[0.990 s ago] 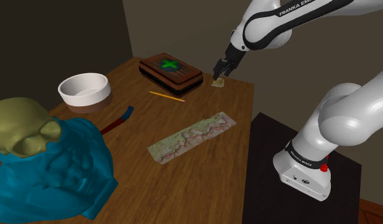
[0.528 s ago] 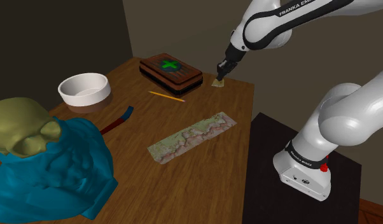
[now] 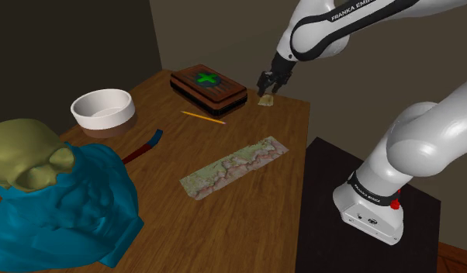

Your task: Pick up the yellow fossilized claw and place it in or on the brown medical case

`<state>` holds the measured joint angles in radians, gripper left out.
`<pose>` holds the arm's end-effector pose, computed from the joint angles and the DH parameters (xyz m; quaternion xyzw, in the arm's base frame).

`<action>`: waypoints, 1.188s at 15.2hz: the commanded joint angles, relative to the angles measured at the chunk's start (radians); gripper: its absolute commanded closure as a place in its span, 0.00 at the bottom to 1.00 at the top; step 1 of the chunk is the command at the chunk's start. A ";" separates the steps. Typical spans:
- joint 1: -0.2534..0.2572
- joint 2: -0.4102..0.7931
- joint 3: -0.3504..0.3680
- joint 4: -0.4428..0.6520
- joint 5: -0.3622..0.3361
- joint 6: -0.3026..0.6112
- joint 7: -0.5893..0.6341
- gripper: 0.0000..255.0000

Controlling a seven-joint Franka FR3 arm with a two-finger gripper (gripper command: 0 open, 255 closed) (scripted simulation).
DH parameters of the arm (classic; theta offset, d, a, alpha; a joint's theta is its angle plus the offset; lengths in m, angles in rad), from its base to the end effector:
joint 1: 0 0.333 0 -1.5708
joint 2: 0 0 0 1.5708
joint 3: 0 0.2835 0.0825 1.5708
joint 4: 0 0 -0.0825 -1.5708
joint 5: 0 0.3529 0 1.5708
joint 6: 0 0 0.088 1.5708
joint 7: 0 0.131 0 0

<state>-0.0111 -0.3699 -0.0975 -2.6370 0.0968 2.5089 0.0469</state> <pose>0.4128 -0.0425 0.3573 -0.9854 0.1110 -0.1204 0.0472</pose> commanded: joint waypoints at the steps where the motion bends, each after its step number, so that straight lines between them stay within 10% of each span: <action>1: -0.088 0.083 0.074 0.074 -0.068 -0.033 0.276 0.00; 4: -0.195 0.209 0.145 0.206 -0.184 -0.138 0.674 0.00; 18: -0.197 0.294 0.136 0.186 -0.207 -0.039 0.706 0.00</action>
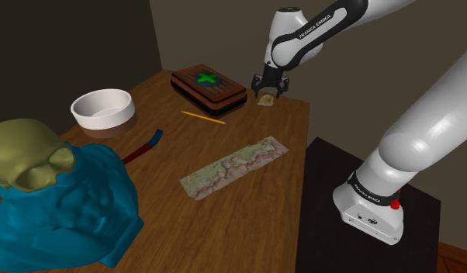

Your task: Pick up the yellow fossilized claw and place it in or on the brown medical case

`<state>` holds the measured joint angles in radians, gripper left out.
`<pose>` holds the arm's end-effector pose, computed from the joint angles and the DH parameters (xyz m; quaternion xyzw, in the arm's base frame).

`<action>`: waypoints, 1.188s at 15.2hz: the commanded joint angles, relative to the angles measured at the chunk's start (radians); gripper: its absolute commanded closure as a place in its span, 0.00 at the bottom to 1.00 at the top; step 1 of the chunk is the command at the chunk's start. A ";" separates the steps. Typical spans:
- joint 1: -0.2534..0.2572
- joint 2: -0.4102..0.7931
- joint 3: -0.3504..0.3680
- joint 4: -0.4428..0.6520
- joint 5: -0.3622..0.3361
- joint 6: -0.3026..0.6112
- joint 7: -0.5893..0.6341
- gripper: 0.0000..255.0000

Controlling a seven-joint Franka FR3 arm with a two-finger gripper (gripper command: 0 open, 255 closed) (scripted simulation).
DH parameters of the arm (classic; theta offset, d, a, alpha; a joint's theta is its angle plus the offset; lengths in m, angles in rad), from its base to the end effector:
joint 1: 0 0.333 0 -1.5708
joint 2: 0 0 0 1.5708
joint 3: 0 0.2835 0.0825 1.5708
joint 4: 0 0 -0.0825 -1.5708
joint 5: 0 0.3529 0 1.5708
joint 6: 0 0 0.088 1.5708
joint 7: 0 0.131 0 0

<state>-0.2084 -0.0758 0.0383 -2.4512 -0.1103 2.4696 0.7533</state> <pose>0.4580 -0.0802 0.3027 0.9114 -0.4071 0.0558 0.0227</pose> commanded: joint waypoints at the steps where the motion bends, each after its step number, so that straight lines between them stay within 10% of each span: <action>1: 0.000 0.000 0.000 0.000 0.000 0.000 0.000 0.00; 2: 0.000 0.000 0.000 0.000 0.000 0.000 0.000 0.00; 3: 0.000 0.000 0.000 0.000 0.000 0.000 0.000 1.00; 18: 0.003 -0.055 0.000 0.031 0.013 -0.085 -0.013 1.00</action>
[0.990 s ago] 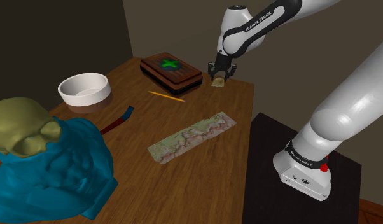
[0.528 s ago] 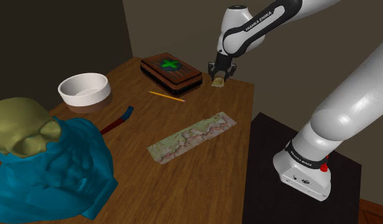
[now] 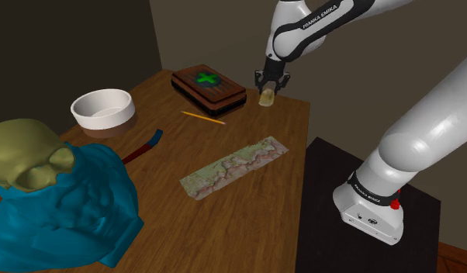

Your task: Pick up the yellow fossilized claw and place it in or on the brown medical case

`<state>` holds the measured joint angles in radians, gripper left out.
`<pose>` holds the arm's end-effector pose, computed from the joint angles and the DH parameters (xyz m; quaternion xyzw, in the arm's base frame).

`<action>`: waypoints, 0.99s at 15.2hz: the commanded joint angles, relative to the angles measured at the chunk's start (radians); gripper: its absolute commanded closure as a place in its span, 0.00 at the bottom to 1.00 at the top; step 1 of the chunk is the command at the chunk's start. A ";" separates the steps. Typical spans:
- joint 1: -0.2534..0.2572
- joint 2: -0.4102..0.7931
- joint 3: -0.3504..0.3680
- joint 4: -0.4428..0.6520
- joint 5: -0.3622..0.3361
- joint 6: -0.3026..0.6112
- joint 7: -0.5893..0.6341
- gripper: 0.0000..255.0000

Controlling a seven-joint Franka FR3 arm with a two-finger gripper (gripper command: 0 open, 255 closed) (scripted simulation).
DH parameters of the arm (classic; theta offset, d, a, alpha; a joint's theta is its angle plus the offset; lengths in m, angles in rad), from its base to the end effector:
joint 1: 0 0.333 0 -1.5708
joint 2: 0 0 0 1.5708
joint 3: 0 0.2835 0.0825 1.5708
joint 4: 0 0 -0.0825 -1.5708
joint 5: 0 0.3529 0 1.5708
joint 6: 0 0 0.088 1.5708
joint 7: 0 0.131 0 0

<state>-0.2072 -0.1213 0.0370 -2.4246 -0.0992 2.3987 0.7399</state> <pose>0.4582 -0.0813 0.3278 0.9114 -0.4071 0.0561 0.0226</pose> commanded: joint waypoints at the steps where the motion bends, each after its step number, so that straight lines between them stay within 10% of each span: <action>1: 0.002 -0.018 0.001 0.010 0.004 -0.029 -0.002 1.00; 15: 0.006 -0.110 0.000 0.117 0.022 -0.226 -0.024 1.00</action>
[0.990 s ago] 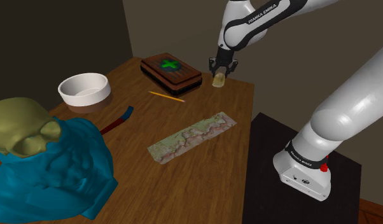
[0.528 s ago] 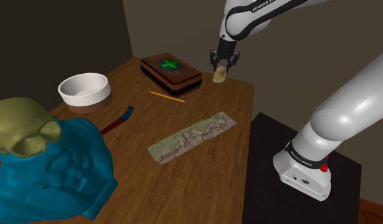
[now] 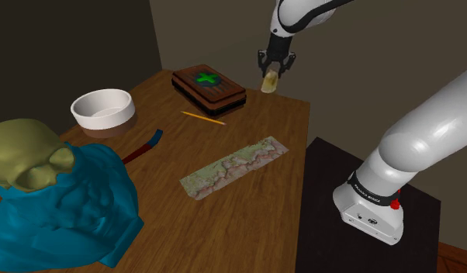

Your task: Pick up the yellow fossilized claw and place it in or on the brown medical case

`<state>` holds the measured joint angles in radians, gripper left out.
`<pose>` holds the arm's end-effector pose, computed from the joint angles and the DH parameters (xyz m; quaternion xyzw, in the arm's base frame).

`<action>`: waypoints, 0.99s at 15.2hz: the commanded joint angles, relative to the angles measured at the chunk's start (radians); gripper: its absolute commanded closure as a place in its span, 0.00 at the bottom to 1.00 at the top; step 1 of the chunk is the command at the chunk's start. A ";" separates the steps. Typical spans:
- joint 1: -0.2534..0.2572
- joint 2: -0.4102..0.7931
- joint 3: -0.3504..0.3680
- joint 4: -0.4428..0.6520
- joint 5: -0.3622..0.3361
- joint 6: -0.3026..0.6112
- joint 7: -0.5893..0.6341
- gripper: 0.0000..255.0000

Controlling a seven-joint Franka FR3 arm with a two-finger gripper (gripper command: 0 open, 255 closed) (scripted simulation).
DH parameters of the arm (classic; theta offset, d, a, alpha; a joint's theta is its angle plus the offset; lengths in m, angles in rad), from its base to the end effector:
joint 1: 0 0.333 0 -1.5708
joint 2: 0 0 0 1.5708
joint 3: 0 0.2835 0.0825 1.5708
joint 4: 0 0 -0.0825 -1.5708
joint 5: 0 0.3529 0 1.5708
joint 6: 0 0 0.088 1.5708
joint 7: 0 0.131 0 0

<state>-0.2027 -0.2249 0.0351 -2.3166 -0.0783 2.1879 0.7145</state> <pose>0.4574 -0.0817 0.4019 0.9113 -0.4072 0.0561 0.0226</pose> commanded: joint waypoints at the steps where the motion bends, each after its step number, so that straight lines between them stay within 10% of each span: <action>1: 0.002 -0.011 0.002 0.018 0.002 -0.029 0.000 1.00; 7: 0.003 -0.023 0.002 0.063 0.005 -0.086 -0.004 1.00; 8: 0.003 -0.023 0.002 0.063 0.005 -0.086 -0.004 0.00; 15: 0.027 0.107 -0.021 -0.020 0.142 0.058 -0.089 0.00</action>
<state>-0.1817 -0.1398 0.0130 -2.3276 0.0413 2.2256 0.6340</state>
